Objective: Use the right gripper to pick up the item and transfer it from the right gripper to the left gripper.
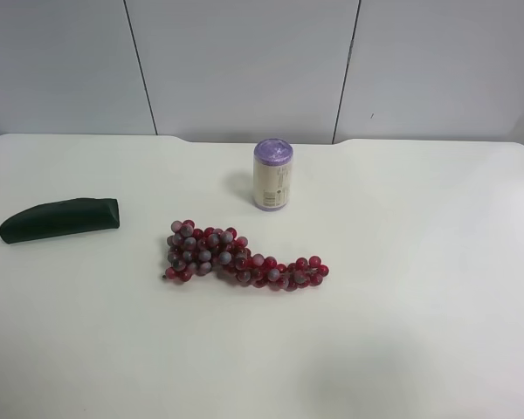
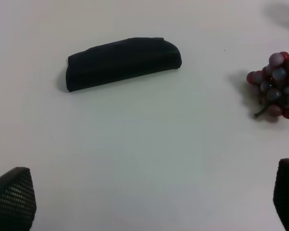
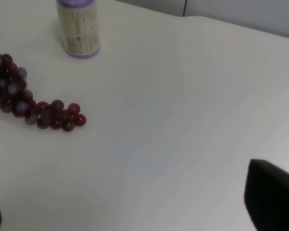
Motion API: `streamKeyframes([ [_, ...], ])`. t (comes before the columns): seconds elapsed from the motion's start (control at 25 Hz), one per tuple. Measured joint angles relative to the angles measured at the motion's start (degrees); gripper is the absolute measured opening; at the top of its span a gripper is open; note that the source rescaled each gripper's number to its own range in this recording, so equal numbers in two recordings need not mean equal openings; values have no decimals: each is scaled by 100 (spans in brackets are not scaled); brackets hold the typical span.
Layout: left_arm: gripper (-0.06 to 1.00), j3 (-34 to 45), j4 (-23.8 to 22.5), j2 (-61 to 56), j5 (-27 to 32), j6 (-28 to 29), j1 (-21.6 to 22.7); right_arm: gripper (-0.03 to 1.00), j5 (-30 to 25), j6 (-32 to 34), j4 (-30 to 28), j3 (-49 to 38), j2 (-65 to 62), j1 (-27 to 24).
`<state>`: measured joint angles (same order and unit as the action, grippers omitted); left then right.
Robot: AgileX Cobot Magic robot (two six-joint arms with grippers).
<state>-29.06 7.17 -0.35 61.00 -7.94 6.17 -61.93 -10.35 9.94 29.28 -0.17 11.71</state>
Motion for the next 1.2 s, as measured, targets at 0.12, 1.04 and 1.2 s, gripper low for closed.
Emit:
streamKeyframes([
  [0.12,100,0,0,0,-5,0,0,100,0,0,0,0,0,0],
  [1.04,100,0,-4,0,-30,7,0,100,0,0,0,0,0,0],
  [1.2,100,0,-4,0,-30,7,0,100,0,0,0,0,0,0],
])
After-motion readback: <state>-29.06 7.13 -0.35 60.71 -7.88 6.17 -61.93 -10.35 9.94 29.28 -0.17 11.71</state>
